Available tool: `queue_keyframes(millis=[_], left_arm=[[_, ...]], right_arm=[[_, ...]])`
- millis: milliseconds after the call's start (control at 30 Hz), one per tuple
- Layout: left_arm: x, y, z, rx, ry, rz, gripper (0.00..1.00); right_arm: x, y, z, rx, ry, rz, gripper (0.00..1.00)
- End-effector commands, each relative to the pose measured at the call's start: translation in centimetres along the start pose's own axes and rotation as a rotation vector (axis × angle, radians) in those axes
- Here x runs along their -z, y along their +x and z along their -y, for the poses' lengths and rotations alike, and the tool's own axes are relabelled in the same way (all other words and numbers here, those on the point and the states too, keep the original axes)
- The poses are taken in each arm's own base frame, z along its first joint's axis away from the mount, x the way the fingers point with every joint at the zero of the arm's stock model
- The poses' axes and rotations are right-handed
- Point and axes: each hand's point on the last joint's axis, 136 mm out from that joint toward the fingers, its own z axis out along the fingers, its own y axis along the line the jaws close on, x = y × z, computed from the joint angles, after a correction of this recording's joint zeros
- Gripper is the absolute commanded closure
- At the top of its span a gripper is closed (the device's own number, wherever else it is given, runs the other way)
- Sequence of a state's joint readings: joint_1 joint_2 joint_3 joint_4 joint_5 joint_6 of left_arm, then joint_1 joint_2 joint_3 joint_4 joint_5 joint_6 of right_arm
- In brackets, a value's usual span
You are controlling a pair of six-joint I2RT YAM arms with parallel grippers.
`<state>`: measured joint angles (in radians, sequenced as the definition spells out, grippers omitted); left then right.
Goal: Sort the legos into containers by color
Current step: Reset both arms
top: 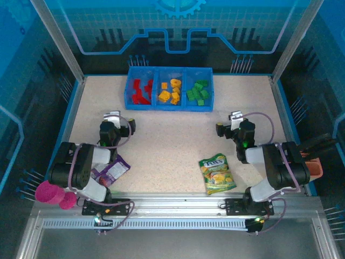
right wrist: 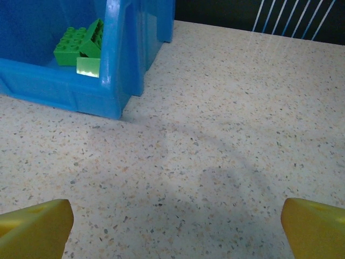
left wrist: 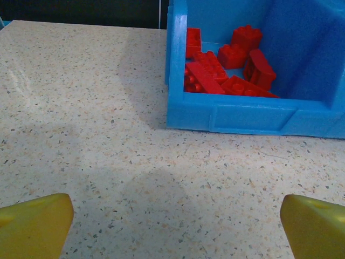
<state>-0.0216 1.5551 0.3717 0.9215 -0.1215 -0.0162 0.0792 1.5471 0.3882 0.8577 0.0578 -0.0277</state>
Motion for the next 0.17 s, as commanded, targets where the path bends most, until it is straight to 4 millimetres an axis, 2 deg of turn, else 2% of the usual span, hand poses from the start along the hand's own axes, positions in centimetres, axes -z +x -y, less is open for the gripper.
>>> queue_keyframes(millis=[0, 133], left_arm=[[-0.23, -0.54, 0.15, -0.015, 0.017, 0.009, 0.01], [-0.23, -0.52, 0.11, -0.015, 0.015, 0.009, 0.01]], right_arm=[[-0.21, -1.37, 0.46, -0.016, -0.004, 0.037, 0.00], [-0.13, -1.38, 0.54, -0.018, -0.002, 0.043, 0.00]])
